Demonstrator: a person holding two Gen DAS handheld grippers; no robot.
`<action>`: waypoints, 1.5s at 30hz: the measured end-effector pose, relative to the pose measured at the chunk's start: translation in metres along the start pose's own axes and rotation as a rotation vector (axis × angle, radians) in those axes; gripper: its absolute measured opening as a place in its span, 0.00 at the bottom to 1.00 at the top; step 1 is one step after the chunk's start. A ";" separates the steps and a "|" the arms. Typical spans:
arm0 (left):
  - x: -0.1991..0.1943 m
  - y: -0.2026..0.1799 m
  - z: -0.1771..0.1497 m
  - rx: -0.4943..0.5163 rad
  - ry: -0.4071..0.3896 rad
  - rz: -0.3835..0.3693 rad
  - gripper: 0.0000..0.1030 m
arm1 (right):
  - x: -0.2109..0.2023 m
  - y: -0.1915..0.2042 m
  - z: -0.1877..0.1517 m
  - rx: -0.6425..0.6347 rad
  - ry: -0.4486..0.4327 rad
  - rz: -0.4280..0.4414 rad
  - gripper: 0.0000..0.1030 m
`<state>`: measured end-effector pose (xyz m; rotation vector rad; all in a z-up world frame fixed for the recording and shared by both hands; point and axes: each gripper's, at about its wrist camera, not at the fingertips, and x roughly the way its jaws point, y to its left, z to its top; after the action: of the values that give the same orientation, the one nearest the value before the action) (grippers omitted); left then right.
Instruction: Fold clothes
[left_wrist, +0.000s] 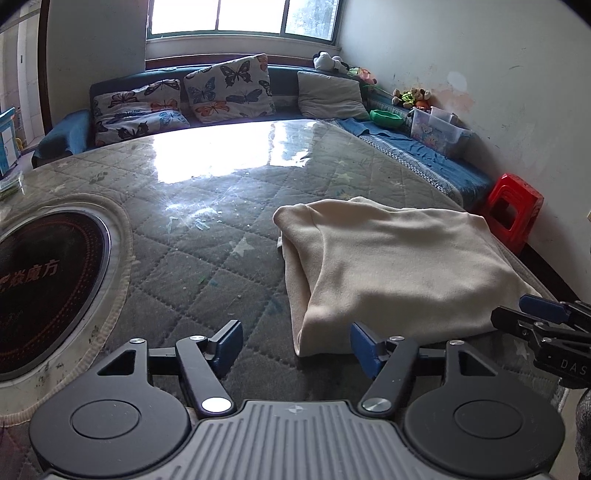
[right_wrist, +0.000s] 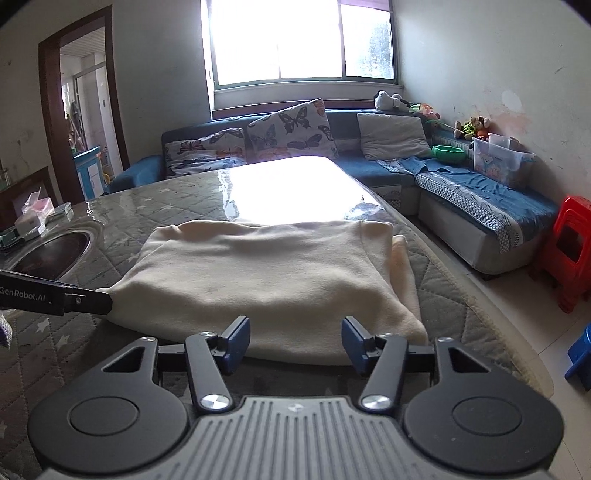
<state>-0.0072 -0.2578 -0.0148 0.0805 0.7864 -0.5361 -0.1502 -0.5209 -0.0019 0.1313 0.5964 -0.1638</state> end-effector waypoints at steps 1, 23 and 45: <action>-0.001 0.000 -0.001 0.001 -0.002 0.000 0.70 | 0.000 0.001 0.000 0.001 0.000 -0.001 0.58; -0.031 -0.006 -0.021 0.021 -0.072 0.009 1.00 | -0.019 0.024 -0.003 0.005 -0.019 -0.058 1.00; -0.033 -0.017 -0.045 0.044 -0.044 0.032 1.00 | -0.026 0.028 -0.013 0.023 0.006 -0.072 1.00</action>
<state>-0.0639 -0.2464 -0.0214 0.1214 0.7296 -0.5228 -0.1727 -0.4882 0.0040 0.1328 0.6057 -0.2398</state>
